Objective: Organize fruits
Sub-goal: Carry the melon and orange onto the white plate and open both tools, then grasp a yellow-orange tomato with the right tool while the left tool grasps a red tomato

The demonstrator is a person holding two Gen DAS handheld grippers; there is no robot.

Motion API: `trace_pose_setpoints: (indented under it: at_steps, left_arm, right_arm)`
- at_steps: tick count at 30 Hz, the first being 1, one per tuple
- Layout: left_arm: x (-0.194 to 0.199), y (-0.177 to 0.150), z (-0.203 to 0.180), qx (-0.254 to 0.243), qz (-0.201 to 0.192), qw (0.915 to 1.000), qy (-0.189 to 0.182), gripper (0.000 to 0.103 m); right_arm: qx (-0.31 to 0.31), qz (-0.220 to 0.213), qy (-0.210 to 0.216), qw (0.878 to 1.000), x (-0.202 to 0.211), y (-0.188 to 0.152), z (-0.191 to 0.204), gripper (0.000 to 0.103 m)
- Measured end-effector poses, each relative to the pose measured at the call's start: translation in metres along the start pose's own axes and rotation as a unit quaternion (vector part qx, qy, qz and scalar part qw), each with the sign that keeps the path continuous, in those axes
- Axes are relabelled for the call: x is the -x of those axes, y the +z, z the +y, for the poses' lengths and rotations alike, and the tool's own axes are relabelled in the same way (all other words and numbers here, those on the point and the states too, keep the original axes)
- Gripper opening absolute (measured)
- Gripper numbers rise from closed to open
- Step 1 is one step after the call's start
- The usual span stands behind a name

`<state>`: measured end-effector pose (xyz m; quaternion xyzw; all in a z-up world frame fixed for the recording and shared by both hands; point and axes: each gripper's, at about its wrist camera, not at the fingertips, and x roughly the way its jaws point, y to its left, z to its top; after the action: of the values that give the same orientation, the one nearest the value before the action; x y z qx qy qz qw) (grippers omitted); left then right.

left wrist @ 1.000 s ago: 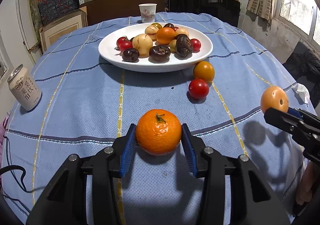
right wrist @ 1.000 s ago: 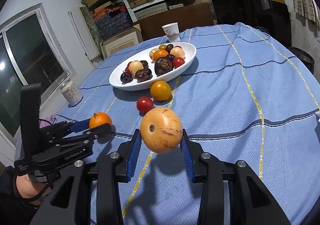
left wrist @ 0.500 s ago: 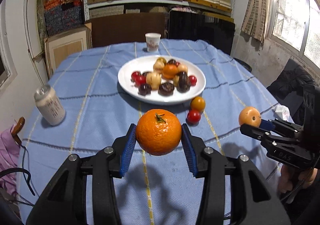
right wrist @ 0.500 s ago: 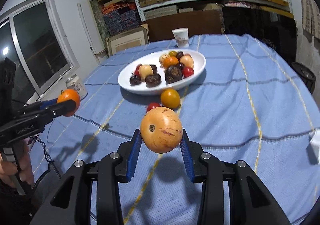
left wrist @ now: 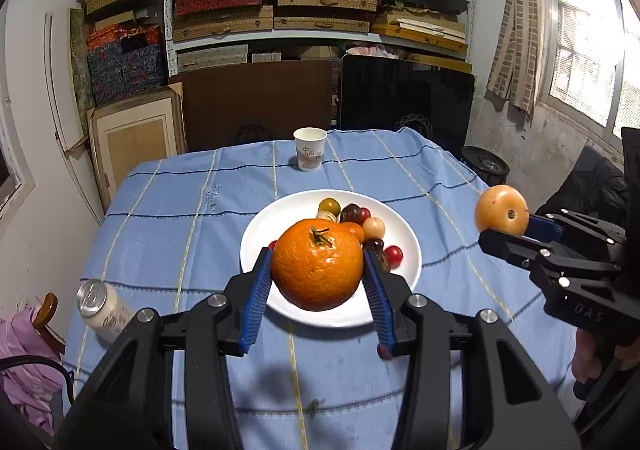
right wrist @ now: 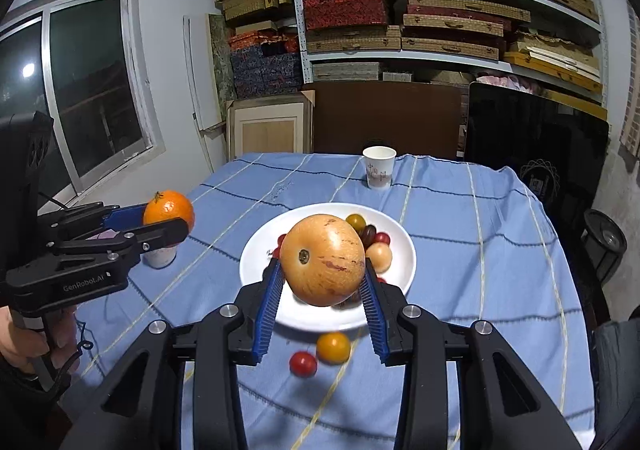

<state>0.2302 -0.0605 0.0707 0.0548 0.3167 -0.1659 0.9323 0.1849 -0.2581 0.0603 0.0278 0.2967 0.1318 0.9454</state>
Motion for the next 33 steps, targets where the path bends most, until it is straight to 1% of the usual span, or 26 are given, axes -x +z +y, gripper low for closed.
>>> trace_pose_setpoints:
  at_steps: [3, 6, 11, 15, 16, 18, 20, 21, 22, 23, 25, 27, 28, 29, 31, 33]
  left_arm:
    - [-0.032, 0.014, 0.003, 0.005, 0.015, 0.9998, 0.009, 0.044]
    - [-0.074, 0.022, 0.008, 0.013, 0.045, 0.9989, 0.008, 0.044]
    - [-0.146, 0.016, 0.023, 0.033, 0.092, 0.9952, 0.008, 0.044]
    - [-0.188, 0.01, 0.037, 0.049, 0.129, 0.9903, 0.016, 0.045]
    - [-0.193, 0.008, 0.04, 0.056, 0.132, 0.9895, 0.018, 0.045]
    - [-0.192, 0.009, 0.043, 0.061, 0.125, 0.9901, 0.022, 0.055]
    - [-0.18, 0.011, 0.045, 0.064, 0.106, 0.992, 0.027, 0.071]
    - [-0.174, 0.012, 0.046, 0.067, 0.098, 0.9926, 0.025, 0.075]
    - [-0.165, 0.013, 0.046, 0.071, 0.09, 0.9932, 0.024, 0.084]
    - [-0.158, 0.013, 0.047, 0.074, 0.084, 0.9934, 0.025, 0.089]
    - [-0.141, 0.012, 0.046, 0.078, 0.073, 0.9941, 0.017, 0.091]
    - [-0.125, 0.007, 0.044, 0.079, 0.072, 0.9942, 0.007, 0.093]
    - [-0.114, 0.001, 0.041, 0.076, 0.071, 0.9946, 0.002, 0.093]
    - [-0.106, -0.005, 0.039, 0.071, 0.071, 0.995, -0.002, 0.093]
    - [-0.087, -0.021, 0.033, 0.062, 0.066, 0.9959, -0.008, 0.094]
    - [-0.072, -0.041, 0.027, 0.058, 0.064, 0.9961, -0.015, 0.095]
  right_arm:
    - [-0.004, 0.022, 0.007, 1.0, -0.034, 0.016, -0.006, 0.039]
    - [-0.003, 0.054, 0.012, 0.998, -0.078, 0.025, -0.011, 0.039]
    - [-0.006, 0.103, 0.015, 0.995, -0.147, 0.023, -0.02, 0.039]
    - [-0.014, 0.122, 0.022, 0.992, -0.18, 0.015, -0.027, 0.04]
    - [-0.013, 0.123, 0.023, 0.992, -0.183, 0.015, -0.027, 0.042]
    - [-0.016, 0.119, 0.024, 0.992, -0.185, 0.016, -0.028, 0.046]
    - [-0.018, 0.116, 0.028, 0.993, -0.18, 0.017, -0.027, 0.047]
    - [-0.016, 0.112, 0.028, 0.993, -0.174, 0.017, -0.026, 0.047]
    - [-0.014, 0.109, 0.026, 0.994, -0.17, 0.017, -0.026, 0.047]
    - [-0.015, 0.105, 0.024, 0.994, -0.162, 0.017, -0.026, 0.047]
    - [-0.023, 0.1, 0.023, 0.994, -0.148, 0.014, -0.028, 0.047]
    - [-0.032, 0.1, 0.016, 0.994, -0.128, 0.005, -0.029, 0.048]
    - [-0.034, 0.1, 0.013, 0.994, -0.117, -0.001, -0.028, 0.053]
    - [-0.032, 0.099, 0.009, 0.995, -0.11, -0.008, -0.027, 0.055]
    - [-0.009, 0.097, -0.003, 0.995, -0.094, -0.026, -0.019, 0.057]
    - [0.035, 0.102, -0.026, 0.994, -0.083, -0.057, -0.003, 0.057]
